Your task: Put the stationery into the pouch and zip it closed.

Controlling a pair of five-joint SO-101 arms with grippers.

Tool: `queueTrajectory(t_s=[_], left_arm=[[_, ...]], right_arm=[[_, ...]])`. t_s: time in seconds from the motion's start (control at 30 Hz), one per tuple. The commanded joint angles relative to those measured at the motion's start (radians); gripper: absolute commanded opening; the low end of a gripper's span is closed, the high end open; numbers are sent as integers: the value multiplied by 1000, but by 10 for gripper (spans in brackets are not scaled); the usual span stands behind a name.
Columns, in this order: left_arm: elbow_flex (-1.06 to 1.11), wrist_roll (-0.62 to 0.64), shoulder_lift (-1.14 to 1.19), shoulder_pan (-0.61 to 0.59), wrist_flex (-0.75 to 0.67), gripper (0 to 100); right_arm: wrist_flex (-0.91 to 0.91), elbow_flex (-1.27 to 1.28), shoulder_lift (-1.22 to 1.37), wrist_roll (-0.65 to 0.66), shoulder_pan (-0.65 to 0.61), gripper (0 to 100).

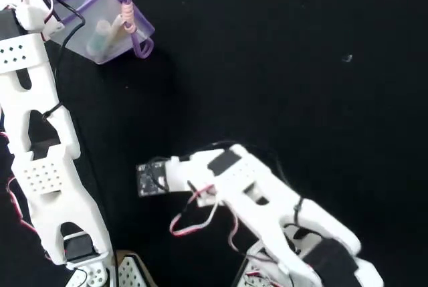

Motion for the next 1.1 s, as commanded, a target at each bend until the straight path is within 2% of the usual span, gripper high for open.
queueTrajectory(t_s=[0.0, 0.2, 0.5, 0.57, 0.73, 0.9, 1.07], left_arm=[[-4, -9, 18, 24, 5, 29], [-4, -8, 18, 24, 3, 29], [1, -6, 18, 24, 2, 29], [1, -6, 18, 24, 2, 29], [1, -6, 18, 27, 6, 29], [-4, -6, 17, 68, 29, 29], [-5, -11, 6, 120, 44, 29]], right_arm=[[9, -96, 93, 86, 101, 194], [-6, -108, 148, 157, 169, 194], [63, -101, 151, 226, 169, 193], [60, -102, 151, 227, 167, 164], [43, -105, 153, 229, 166, 11], [15, -105, 145, 221, 170, 12], [17, -163, 143, 127, 190, 11]])
